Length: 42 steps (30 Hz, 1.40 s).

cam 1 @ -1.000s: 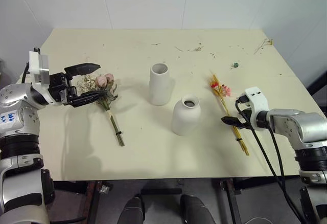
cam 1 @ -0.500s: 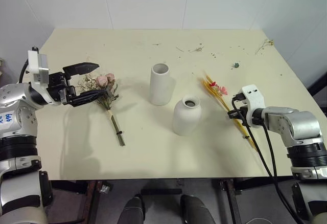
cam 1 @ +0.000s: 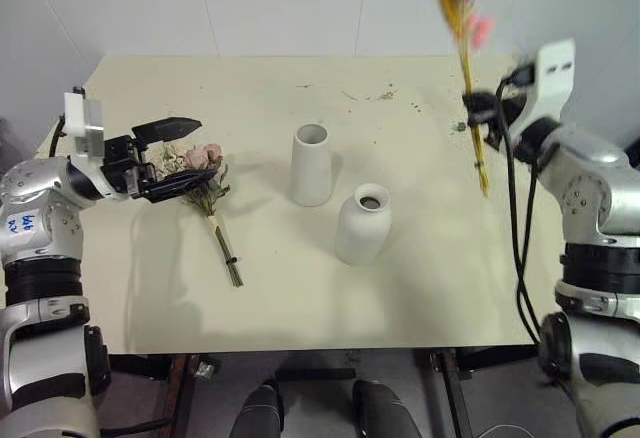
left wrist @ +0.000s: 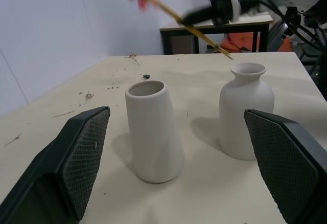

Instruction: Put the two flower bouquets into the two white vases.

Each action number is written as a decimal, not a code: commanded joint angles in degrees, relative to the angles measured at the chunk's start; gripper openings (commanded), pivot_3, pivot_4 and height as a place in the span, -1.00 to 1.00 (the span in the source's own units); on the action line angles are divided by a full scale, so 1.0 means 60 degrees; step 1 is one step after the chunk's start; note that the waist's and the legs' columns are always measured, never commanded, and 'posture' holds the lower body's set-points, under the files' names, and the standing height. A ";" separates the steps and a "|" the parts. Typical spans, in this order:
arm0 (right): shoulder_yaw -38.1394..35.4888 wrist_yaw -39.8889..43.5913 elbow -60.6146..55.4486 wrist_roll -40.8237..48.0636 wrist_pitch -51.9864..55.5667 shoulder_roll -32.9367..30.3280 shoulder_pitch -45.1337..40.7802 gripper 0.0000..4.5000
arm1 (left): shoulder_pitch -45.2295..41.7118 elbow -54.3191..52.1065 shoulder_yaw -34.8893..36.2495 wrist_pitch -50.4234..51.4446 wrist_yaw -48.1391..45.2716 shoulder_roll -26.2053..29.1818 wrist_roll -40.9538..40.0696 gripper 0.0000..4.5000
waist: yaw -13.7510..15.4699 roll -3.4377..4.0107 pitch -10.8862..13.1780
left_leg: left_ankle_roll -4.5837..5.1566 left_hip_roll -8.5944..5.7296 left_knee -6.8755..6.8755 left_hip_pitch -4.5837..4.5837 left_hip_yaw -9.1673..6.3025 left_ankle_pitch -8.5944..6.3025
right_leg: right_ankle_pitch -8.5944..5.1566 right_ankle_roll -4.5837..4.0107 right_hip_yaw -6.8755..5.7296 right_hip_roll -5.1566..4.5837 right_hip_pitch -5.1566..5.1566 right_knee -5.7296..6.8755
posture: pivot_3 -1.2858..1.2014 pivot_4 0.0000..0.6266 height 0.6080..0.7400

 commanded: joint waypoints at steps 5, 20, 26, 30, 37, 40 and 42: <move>-0.0070 0.0398 -0.2951 0.2265 -0.0931 0.1646 -0.0027 -0.99 | -0.0383 0.0213 -0.0031 -0.0176 -0.0105 0.0040 -0.0057 1.00 | 0.0010 0.0002 0.0001 | 0.0000 0.0000 -0.0028 -0.0004 0.0000 0.0000 | -0.0005 0.0005 -0.0001 -0.0001 -0.0009 0.0033 | 0.03 -0.52 1.00; 0.0871 0.0556 -0.4221 0.3409 -0.0985 0.2065 0.1644 -0.99 | -0.0136 -0.0182 0.0045 0.0010 -0.0018 0.0147 -0.0167 1.00 | 0.0000 0.0000 0.0000 | 0.0001 0.0003 -0.0018 0.0009 -0.0002 0.0005 | -0.0013 -0.0011 -0.0001 0.0001 -0.0009 0.0024 | 0.03 -0.52 1.00; 0.1038 0.0533 -0.4155 0.3584 -0.1120 0.2288 0.1695 -0.99 | -0.0053 -0.0303 0.0094 0.0086 0.0036 0.0196 -0.0184 1.00 | 0.0016 0.0000 0.0000 | 0.0001 0.0003 -0.0021 0.0007 -0.0002 0.0005 | -0.0014 -0.0011 -0.0002 0.0000 -0.0011 0.0021 | 0.03 -0.52 1.00; 0.1287 0.0657 -0.4050 0.3420 -0.1308 0.2482 0.1946 -0.99 | -0.0085 -0.0239 0.0096 0.0085 0.0030 0.0197 -0.0164 1.00 | 0.0017 0.0000 0.0000 | 0.0001 0.0003 -0.0020 0.0008 -0.0002 0.0005 | -0.0014 -0.0011 -0.0002 0.0000 -0.0011 0.0022 | 0.03 -0.52 1.00; 0.1542 0.1178 -0.3469 0.2823 -0.2205 0.2508 0.2784 -0.99 | -0.0133 -0.0256 0.0061 0.0129 0.0050 0.0162 -0.0163 1.00 | 0.0023 0.0000 0.0000 | 0.0001 0.0002 -0.0021 0.0007 -0.0001 0.0005 | -0.0014 -0.0011 -0.0002 0.0001 -0.0011 0.0019 | 0.03 -0.52 1.00; 0.1581 0.1395 -0.3307 0.2599 -0.2532 0.2445 0.3075 -0.99 | -0.0138 -0.0267 0.0060 0.0134 0.0061 0.0164 -0.0160 1.00 | 0.0013 0.0000 0.0000 | 0.0001 0.0002 -0.0021 0.0007 -0.0002 0.0005 | -0.0014 -0.0011 -0.0002 0.0001 -0.0011 0.0020 | 0.03 -0.52 1.00; 0.1594 0.1515 -0.3292 0.2540 -0.2660 0.2457 0.3266 -0.99 | -0.0148 -0.0265 0.0056 0.0140 0.0069 0.0167 -0.0155 1.00 | 0.0010 0.0000 0.0000 | 0.0001 0.0002 -0.0022 0.0007 -0.0002 0.0005 | -0.0014 -0.0011 -0.0002 0.0002 -0.0011 0.0020 | 0.03 -0.52 1.00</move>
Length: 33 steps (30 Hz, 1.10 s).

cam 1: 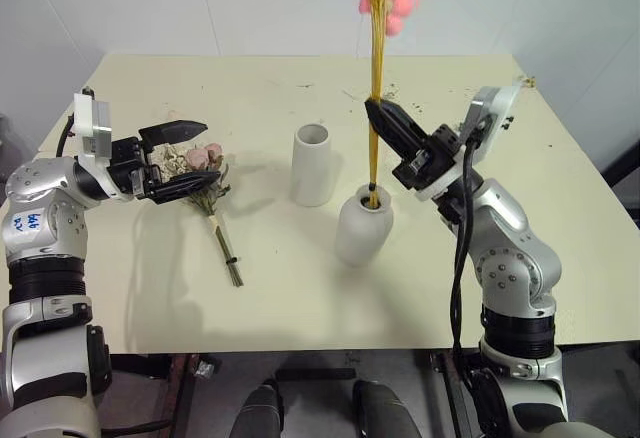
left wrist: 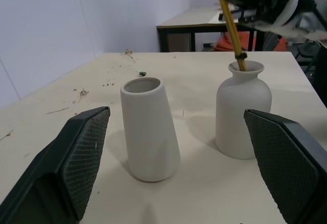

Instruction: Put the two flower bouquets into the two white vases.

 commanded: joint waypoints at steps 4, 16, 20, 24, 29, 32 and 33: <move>0.0202 0.0568 -0.0360 -0.0055 -0.0482 -0.0047 0.0512 -0.99 | -0.0189 -0.0162 0.0202 -0.0005 0.0038 0.0177 -0.0144 1.00 | 0.0008 0.0000 0.0000 | 0.0000 0.0000 -0.0003 0.0000 0.0000 0.0000 | 0.0000 0.0000 0.0000 0.0000 0.0000 -0.0003 | 0.03 -0.52 1.00; 0.0280 0.0952 -0.1250 0.0516 -0.0038 -0.0485 0.1345 -0.42 | -0.0211 -0.0101 0.0163 -0.0048 0.0139 0.0092 -0.0097 1.00 | 0.0019 -0.0001 0.0000 | -0.0001 0.0000 0.0000 0.0000 0.0000 0.0000 | -0.0001 -0.0001 0.0000 -0.0001 0.0001 -0.0002 | 0.03 -0.52 1.00; -0.0094 0.1065 -0.1705 0.0905 0.0281 -0.1157 0.1628 0.22 | -0.0224 -0.0069 0.0151 -0.0081 0.0222 0.0085 -0.0067 1.00 | 0.0031 -0.0001 0.0000 | -0.0001 0.0000 0.0000 0.0000 0.0000 0.0000 | -0.0001 -0.0002 0.0000 -0.0002 0.0001 -0.0002 | 0.03 -0.52 1.00; -0.0806 0.1491 -0.2279 0.1556 0.0894 -0.2555 0.2203 0.80 | -0.0237 -0.0189 0.0133 -0.0102 0.0467 0.0055 -0.0027 1.00 | 0.0051 -0.0002 0.0000 | -0.0001 -0.0001 -0.0003 -0.0003 0.0000 0.0000 | -0.0001 -0.0002 -0.0001 -0.0004 0.0002 -0.0014 | 0.03 -0.52 1.00; -0.1792 0.2878 -0.2391 0.1864 0.1492 -0.4964 0.2969 0.98 | -0.0178 -0.0582 0.0120 0.0087 0.1618 0.0017 0.0233 1.00 | 0.0056 -0.0003 0.0000 | 0.0000 -0.0002 0.0007 -0.0001 0.0000 -0.0001 | -0.0001 -0.0003 -0.0002 -0.0007 0.0012 -0.0017 | 0.03 -0.52 1.00; -0.2280 0.3777 -0.2076 0.2561 0.2225 -0.6209 0.3083 0.98 | 0.0055 -0.1174 0.0154 0.0741 0.3037 -0.0049 0.0464 1.00 | 0.0022 -0.0004 0.0001 | 0.0000 -0.0002 0.0016 0.0000 0.0000 -0.0001 | 0.0000 -0.0001 0.0000 -0.0007 0.0017 -0.0023 | 0.03 -0.52 1.00; -0.2379 0.4002 -0.1912 0.2608 0.2295 -0.6502 0.2985 0.98 | 0.0218 -0.1542 0.0202 0.1087 0.3823 -0.0137 0.0614 1.00 | 0.0010 -0.0004 0.0000 | 0.0000 -0.0002 0.0019 0.0000 0.0001 -0.0001 | 0.0000 0.0001 0.0003 -0.0009 0.0019 -0.0023 | 0.03 -0.52 1.00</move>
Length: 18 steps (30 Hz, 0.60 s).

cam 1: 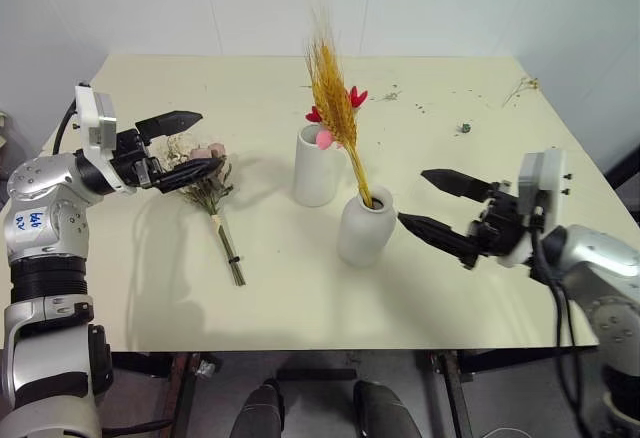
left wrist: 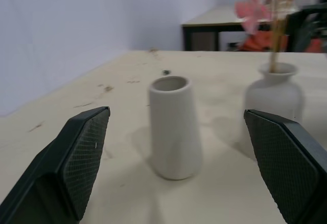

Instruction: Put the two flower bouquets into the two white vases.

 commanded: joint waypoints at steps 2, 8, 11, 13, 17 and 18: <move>-0.0652 0.1007 0.0327 0.0516 0.0312 -0.0935 -0.0236 0.98 | 0.0497 -0.1663 0.0311 0.1187 0.2623 -0.0221 0.0349 1.00 | -0.0013 -0.0001 -0.0001 | 0.0000 0.0001 0.0001 0.0007 0.0000 0.0000 | 0.0001 0.0001 0.0001 0.0001 0.0006 0.0000 | 0.03 -0.52 1.00; -0.0836 0.1806 0.1246 0.0274 0.0197 -0.1389 -0.0288 0.98 | 0.1727 -0.4702 0.0014 0.4540 0.5679 -0.0272 0.0874 1.00 | 0.0021 -0.0006 0.0001 | -0.0002 -0.0003 0.0018 0.0001 -0.0001 -0.0002 | 0.0006 0.0012 0.0001 -0.0003 0.0012 -0.0005 | 0.03 -0.52 1.00; -0.0835 0.1931 0.1570 0.0205 0.0189 -0.1388 -0.0407 0.98 | 0.2176 -0.5891 -0.0040 0.6420 0.6393 -0.0172 0.0719 1.00 | 0.0020 -0.0007 0.0002 | -0.0003 -0.0005 0.0022 0.0003 -0.0001 -0.0003 | 0.0007 0.0014 0.0001 -0.0002 0.0015 -0.0005 | 0.03 -0.52 1.00; -0.0745 0.2059 0.1824 0.0138 0.0227 -0.1408 -0.0509 0.98 | 0.2653 -0.6945 0.0268 0.7374 0.6877 -0.0460 0.0418 1.00 | 0.0015 -0.0007 0.0002 | -0.0004 -0.0004 0.0026 0.0002 -0.0001 -0.0003 | 0.0006 0.0011 0.0001 0.0000 0.0014 -0.0005 | 0.03 -0.52 1.00; -0.0536 0.2283 0.2347 -0.0050 0.0284 -0.1469 -0.0808 0.98 | 0.3255 -0.8583 0.1015 0.9008 0.7871 -0.1326 -0.0173 1.00 | 0.0023 -0.0007 0.0002 | -0.0008 -0.0005 0.0036 0.0000 0.0000 -0.0006 | 0.0006 0.0010 0.0003 -0.0003 0.0021 -0.0018 | 0.03 -0.52 1.00; -0.0515 0.2335 0.2427 -0.0101 0.0282 -0.1466 -0.0861 0.98 | 0.3281 -0.8773 0.1129 0.9267 0.8066 -0.1480 -0.0212 1.00 | 0.0025 -0.0007 0.0002 | -0.0008 -0.0005 0.0041 0.0001 0.0000 -0.0006 | 0.0006 0.0010 0.0003 -0.0002 0.0021 -0.0017 | 0.03 -0.52 1.00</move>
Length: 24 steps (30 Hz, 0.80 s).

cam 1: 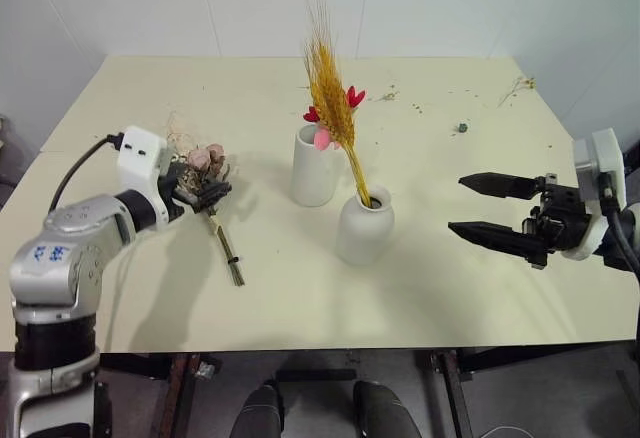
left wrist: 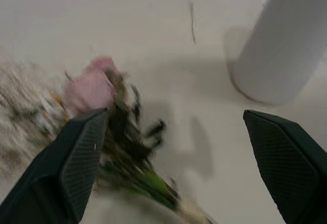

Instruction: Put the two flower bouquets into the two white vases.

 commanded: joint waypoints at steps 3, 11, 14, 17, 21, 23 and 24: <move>0.0121 0.0408 0.0388 -0.0290 -0.0023 -0.0253 -0.0444 0.98 | 0.0003 -0.1556 0.1139 0.2321 0.1999 -0.1384 0.0059 1.00 | 0.0009 0.0001 -0.0001 | 0.0000 0.0001 0.0014 0.0002 -0.0003 0.0000 | -0.0007 -0.0015 -0.0002 0.0004 0.0006 0.0001 | 0.03 -0.52 1.00; 0.0515 0.0645 0.0763 -0.0618 0.0067 -0.0157 -0.0919 0.98 | -0.0757 -0.1660 0.1443 0.4976 0.4209 -0.3345 0.1732 1.00 | 0.0017 -0.0009 0.0004 | 0.0000 -0.0010 0.0055 -0.0003 -0.0004 0.0000 | -0.0007 -0.0023 0.0002 0.0001 0.0025 -0.0018 | 0.03 -0.52 1.00; 0.0618 0.0639 0.0818 -0.0711 0.0063 -0.0087 -0.1032 0.98 | -0.0973 -0.1296 0.1240 0.5117 0.4335 -0.3562 0.2055 1.00 | 0.0013 -0.0009 0.0004 | -0.0001 -0.0012 0.0057 -0.0005 -0.0004 -0.0001 | -0.0008 -0.0030 0.0002 -0.0001 0.0029 -0.0035 | 0.03 -0.52 1.00; 0.0630 0.0593 0.0769 -0.0747 0.0103 -0.0025 -0.1064 0.98 | -0.1275 -0.0903 0.1232 0.5124 0.4275 -0.3840 0.2145 1.00 | 0.0025 -0.0010 0.0004 | -0.0005 -0.0013 0.0056 -0.0011 -0.0003 -0.0003 | -0.0009 -0.0034 0.0004 -0.0002 0.0028 -0.0046 | 0.03 -0.52 1.00; 0.0571 0.0491 0.0653 -0.0742 0.0153 0.0022 -0.1000 0.98 | -0.1582 -0.0395 0.1230 0.5124 0.4233 -0.3968 0.2263 1.00 | 0.0029 -0.0010 0.0004 | -0.0009 -0.0012 0.0054 -0.0013 -0.0003 -0.0006 | -0.0007 -0.0030 0.0004 0.0000 0.0028 -0.0053 | 0.03 -0.52 1.00; 0.0540 0.0439 0.0585 -0.0738 0.0178 0.0047 -0.0959 0.98 | -0.1628 -0.0157 0.0998 0.5124 0.4069 -0.3823 0.2229 1.00 | 0.0021 -0.0010 0.0004 | -0.0010 -0.0013 0.0053 -0.0014 -0.0003 -0.0008 | -0.0004 -0.0024 0.0004 -0.0001 0.0028 -0.0054 | 0.03 -0.52 1.00; 0.0525 0.0411 0.0564 -0.0738 0.0192 0.0059 -0.0952 0.98 | -0.1649 -0.0095 0.0875 0.5106 0.3965 -0.3746 0.2216 1.00 | 0.0013 -0.0010 0.0004 | -0.0011 -0.0012 0.0052 -0.0014 -0.0003 -0.0009 | -0.0003 -0.0021 0.0004 0.0000 0.0027 -0.0055 | 0.03 -0.52 1.00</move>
